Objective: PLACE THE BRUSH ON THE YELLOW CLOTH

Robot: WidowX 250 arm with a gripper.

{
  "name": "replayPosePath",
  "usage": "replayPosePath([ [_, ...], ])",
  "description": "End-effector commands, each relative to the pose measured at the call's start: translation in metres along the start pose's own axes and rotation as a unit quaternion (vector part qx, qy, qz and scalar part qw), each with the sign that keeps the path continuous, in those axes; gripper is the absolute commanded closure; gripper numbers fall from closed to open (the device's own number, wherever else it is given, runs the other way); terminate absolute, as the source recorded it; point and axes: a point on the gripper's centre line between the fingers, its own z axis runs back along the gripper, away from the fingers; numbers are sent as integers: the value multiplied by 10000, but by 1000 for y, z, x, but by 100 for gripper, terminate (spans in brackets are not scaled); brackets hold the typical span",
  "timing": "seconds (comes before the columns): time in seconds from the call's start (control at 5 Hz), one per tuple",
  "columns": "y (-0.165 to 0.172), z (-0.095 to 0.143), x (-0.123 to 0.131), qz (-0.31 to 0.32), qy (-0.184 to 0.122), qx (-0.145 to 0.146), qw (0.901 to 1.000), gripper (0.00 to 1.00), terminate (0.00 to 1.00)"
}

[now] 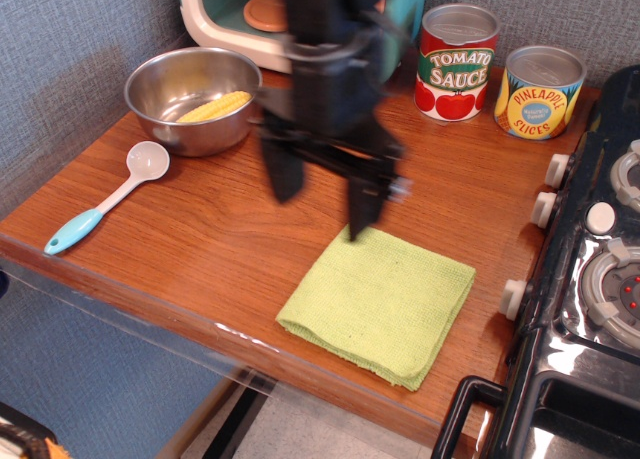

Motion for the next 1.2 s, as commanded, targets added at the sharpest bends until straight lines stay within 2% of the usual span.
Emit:
replayPosePath([
  [0.0,85,12,-43,750,-56,610,9953,0,0],
  [0.2,133,-8,-65,805,160,640,9946,0,0],
  [0.4,185,-26,-64,480,260,553,9970,0,0],
  [0.6,214,-42,-60,138,618,477,9969,0,0],
  [0.8,217,-55,-53,21,699,521,9962,0,0],
  [1.0,205,-67,-52,105,549,521,9971,0,0],
])
